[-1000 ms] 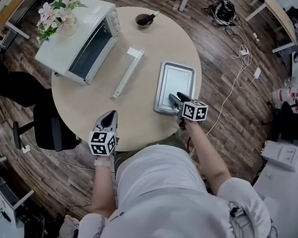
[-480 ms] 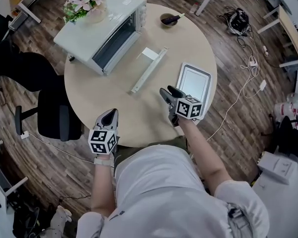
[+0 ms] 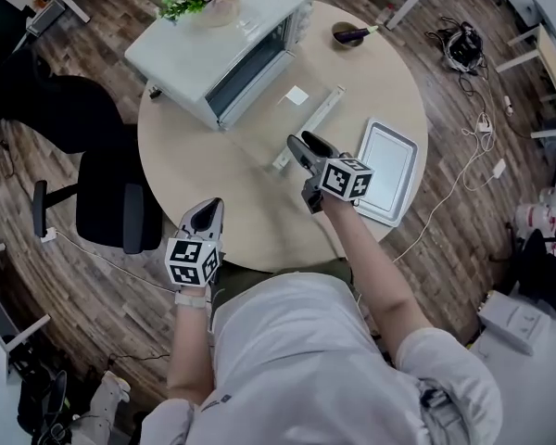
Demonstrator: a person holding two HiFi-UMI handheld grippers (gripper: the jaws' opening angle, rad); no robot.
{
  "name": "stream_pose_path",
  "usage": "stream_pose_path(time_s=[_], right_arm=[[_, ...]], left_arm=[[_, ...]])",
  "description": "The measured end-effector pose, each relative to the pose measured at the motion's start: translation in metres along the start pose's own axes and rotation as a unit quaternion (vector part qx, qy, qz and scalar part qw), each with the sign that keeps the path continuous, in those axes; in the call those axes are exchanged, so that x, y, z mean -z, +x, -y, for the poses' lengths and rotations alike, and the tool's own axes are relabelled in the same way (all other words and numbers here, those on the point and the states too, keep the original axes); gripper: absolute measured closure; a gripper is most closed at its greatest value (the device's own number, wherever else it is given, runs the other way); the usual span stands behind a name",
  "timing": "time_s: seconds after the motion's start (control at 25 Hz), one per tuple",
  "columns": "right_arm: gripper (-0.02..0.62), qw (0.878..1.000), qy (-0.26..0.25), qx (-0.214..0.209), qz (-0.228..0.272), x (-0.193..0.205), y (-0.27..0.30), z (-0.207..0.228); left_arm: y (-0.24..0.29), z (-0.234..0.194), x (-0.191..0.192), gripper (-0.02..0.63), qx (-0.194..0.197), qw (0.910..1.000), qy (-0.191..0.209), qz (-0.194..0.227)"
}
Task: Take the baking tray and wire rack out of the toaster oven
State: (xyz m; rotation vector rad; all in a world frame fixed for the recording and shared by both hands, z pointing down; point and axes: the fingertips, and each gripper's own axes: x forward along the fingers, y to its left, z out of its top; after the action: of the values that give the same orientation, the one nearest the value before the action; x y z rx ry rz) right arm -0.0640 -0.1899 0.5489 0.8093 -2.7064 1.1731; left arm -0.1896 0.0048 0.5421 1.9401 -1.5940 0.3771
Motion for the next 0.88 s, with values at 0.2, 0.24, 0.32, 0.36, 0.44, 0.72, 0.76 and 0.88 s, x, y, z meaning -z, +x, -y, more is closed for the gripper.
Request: stream_pose_path(time_s=[0.2, 0.24, 0.32, 0.36, 0.44, 0.72, 0.76, 0.88], right_arm=[[0.385, 1.000, -0.003, -0.016, 0.021, -0.016, 0.039, -0.014], [0.385, 1.000, -0.003, -0.020, 0.025, -0.019, 0.047, -0.016], [0.385, 0.999, -0.004, -0.025, 0.030, -0.024, 0.062, -0.018], [0.385, 0.999, -0.005, -0.028, 0.032, -0.027, 0.070, -0.019], [0.385, 0.999, -0.006, -0.035, 0.035, -0.032, 0.085, -0.021], [0.385, 0.998, 0.011, -0.052, 0.038, -0.050, 0.136, -0.021], [0.385, 0.998, 0.015, -0.054, 0.040, -0.053, 0.142, -0.021], [0.385, 0.997, 0.021, -0.057, 0.046, -0.061, 0.159, -0.019]], left_arm=[[-0.004, -0.018, 0.000, 0.609, 0.004, 1.0000, 0.001, -0.003], [-0.004, -0.022, 0.000, 0.609, 0.004, 1.0000, 0.001, -0.004], [-0.003, -0.029, 0.000, 0.609, 0.004, 1.0000, 0.000, -0.005], [-0.002, -0.032, -0.001, 0.609, 0.004, 1.0000, -0.001, -0.006], [0.000, -0.037, -0.003, 0.609, 0.005, 1.0000, 0.000, -0.007], [0.006, -0.050, -0.005, 0.609, 0.000, 0.9999, -0.002, -0.012], [0.007, -0.051, -0.006, 0.609, -0.001, 0.9999, -0.001, -0.012], [0.007, -0.053, -0.008, 0.609, -0.003, 0.9999, -0.001, -0.013]])
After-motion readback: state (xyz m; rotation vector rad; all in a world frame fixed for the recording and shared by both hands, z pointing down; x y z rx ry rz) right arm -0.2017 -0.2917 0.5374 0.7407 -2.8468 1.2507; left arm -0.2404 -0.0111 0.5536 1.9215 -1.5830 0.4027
